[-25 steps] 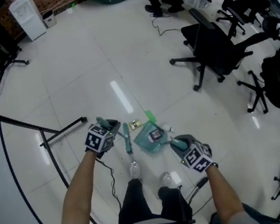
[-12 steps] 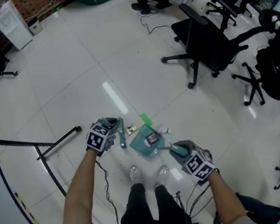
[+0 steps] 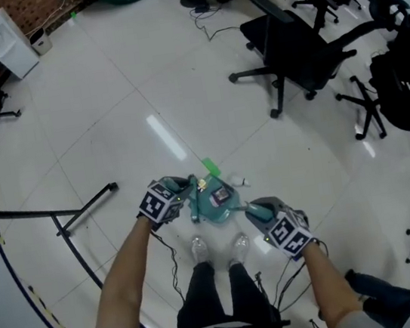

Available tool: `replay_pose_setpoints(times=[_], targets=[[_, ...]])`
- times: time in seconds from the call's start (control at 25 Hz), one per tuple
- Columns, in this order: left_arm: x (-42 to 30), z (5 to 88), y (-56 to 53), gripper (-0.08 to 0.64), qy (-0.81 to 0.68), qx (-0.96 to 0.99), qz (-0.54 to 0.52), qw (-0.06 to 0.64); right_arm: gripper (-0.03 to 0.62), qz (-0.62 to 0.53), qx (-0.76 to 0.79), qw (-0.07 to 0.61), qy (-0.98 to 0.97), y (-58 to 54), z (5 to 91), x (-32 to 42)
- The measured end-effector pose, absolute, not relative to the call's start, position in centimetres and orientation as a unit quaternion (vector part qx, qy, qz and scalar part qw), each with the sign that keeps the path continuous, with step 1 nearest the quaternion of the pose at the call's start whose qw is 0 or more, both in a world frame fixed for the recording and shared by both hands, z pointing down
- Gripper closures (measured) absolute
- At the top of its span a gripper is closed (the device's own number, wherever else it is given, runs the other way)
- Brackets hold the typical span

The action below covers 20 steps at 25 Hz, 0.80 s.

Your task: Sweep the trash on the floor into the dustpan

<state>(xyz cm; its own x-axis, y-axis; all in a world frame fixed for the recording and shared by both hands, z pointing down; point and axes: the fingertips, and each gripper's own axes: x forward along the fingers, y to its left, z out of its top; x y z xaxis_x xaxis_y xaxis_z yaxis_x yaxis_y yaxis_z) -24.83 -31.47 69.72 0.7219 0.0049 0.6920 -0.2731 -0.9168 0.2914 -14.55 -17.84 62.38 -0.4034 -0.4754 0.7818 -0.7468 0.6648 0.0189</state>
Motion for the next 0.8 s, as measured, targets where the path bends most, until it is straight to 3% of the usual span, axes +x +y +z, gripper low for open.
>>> replay_pose_setpoints(times=[0.28,0.8], targets=[[-23.5,68.5,-29.6,0.517,-0.048,0.910,0.348,0.221,0.489,0.172,0.379,0.393,-0.820,-17.1,62.5,-14.6],[-23.4,61.5,-30.6,0.520,-0.063,0.923,0.338,0.175,0.489,0.154,0.423,0.361,-0.816,-13.4,57.7,-13.5]])
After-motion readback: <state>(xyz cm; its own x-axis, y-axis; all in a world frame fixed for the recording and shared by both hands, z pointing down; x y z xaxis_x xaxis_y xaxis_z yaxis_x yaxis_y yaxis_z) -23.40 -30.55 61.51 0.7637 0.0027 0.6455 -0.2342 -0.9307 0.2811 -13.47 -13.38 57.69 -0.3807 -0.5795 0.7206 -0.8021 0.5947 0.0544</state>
